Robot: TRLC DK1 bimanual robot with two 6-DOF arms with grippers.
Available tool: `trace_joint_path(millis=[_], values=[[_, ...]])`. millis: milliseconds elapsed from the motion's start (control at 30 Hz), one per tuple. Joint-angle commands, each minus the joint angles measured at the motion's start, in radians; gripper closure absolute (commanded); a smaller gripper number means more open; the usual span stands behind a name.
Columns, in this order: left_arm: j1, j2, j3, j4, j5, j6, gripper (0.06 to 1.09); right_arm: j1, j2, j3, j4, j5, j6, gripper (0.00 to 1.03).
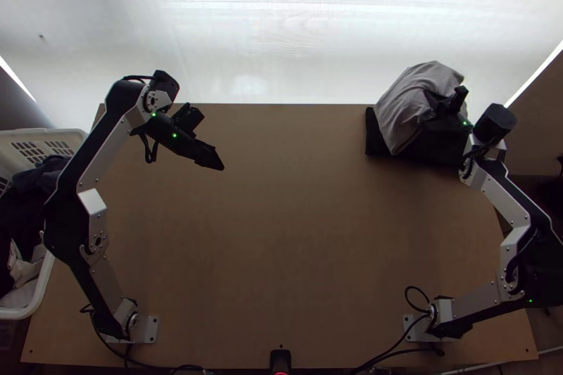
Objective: Fold the t-shirt
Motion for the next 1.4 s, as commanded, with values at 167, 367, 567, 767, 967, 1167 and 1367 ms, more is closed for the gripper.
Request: trace_joint_path(millis=[167,367,567,767,967,1167,1367], values=[[0.007,-0.007,0.000,0.000,0.003,0.006,0.12,0.101,0.059,0.017,0.004,0.107,-0.085,1.00],[0.025,-0.018,-0.003,0.000,0.003,0.015,0.12,0.092,0.146,0.024,0.027,0.115,-0.154,1.00],[0.033,-0.027,-0.003,0.000,0.003,0.023,0.12,0.037,0.163,0.000,0.027,0.115,-0.182,1.00],[0.038,-0.023,-0.001,0.000,0.004,0.030,0.12,-0.037,0.206,-0.022,0.041,0.115,-0.243,1.00],[0.038,-0.015,0.011,0.000,0.004,0.032,0.12,-0.097,0.241,-0.031,0.056,0.115,-0.266,1.00],[0.039,-0.001,0.035,0.000,0.003,0.033,0.12,-0.131,0.283,-0.042,0.062,0.115,-0.252,1.00],[0.038,0.019,0.066,0.000,0.003,0.032,0.12,-0.132,0.309,-0.032,0.062,0.123,-0.018,1.00]])
